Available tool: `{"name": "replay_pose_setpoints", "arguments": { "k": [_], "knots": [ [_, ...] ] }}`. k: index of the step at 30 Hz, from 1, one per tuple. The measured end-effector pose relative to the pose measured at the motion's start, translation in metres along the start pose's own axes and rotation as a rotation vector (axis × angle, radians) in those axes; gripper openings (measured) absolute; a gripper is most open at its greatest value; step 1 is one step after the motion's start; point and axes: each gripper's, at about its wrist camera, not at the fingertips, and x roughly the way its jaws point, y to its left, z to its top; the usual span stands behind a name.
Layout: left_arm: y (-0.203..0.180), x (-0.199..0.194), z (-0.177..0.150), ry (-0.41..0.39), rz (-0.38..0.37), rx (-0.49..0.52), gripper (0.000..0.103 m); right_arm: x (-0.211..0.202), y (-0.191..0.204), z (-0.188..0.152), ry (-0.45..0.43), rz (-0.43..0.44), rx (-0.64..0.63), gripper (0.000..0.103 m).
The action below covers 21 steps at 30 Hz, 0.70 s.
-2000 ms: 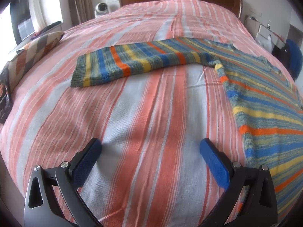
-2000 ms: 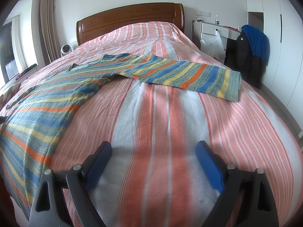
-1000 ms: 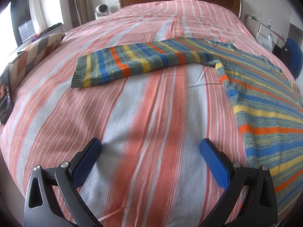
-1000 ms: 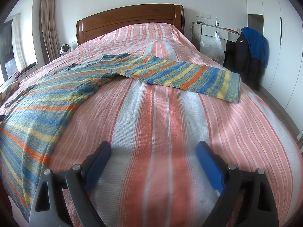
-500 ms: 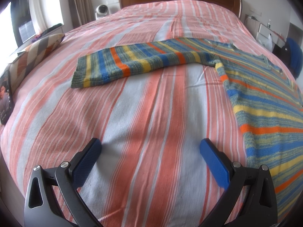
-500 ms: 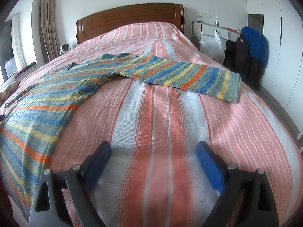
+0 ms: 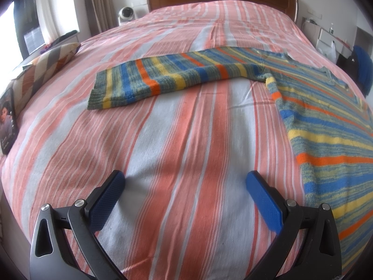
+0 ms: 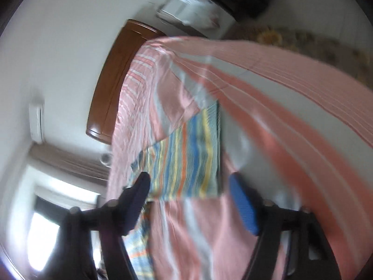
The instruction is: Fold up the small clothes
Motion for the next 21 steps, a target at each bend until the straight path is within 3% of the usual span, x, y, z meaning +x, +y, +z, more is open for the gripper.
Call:
{"name": "replay_pose_setpoints", "arguments": {
  "k": [3, 6, 8, 10, 12, 14, 17, 21],
  "knots": [
    [0.000, 0.000, 0.000, -0.001, 0.001, 0.000, 0.103, 0.019, -0.004, 0.021, 0.048, -0.007, 0.058, 0.060],
    [0.000, 0.000, 0.000, -0.001, 0.001, 0.001, 0.103, 0.037, -0.001, 0.035, 0.092, -0.070, 0.035, 0.051],
    [0.000, 0.001, 0.000, -0.001, 0.001, 0.001, 0.103, 0.047, 0.001, 0.040, 0.118, -0.111, 0.011, 0.040],
    [0.001, 0.001, 0.001, -0.001, 0.000, 0.001, 0.103, 0.059, 0.007, 0.042, 0.151, -0.169, -0.031, 0.009],
    [0.000, 0.001, 0.000, -0.001, 0.000, 0.002, 0.103, 0.064, 0.024, 0.042, 0.148, -0.234, -0.103, 0.005],
    [0.000, 0.001, 0.000, -0.002, 0.001, 0.002, 0.103, 0.065, 0.062, 0.043, 0.120, -0.224, -0.195, 0.004],
    [0.002, 0.002, 0.001, -0.002, 0.001, 0.002, 0.103, 0.071, 0.138, 0.030, 0.102, -0.143, -0.352, 0.004],
    [0.003, 0.002, 0.002, -0.003, -0.001, 0.001, 0.103, 0.096, 0.236, -0.007, 0.153, -0.037, -0.525, 0.004]
  ]
}}
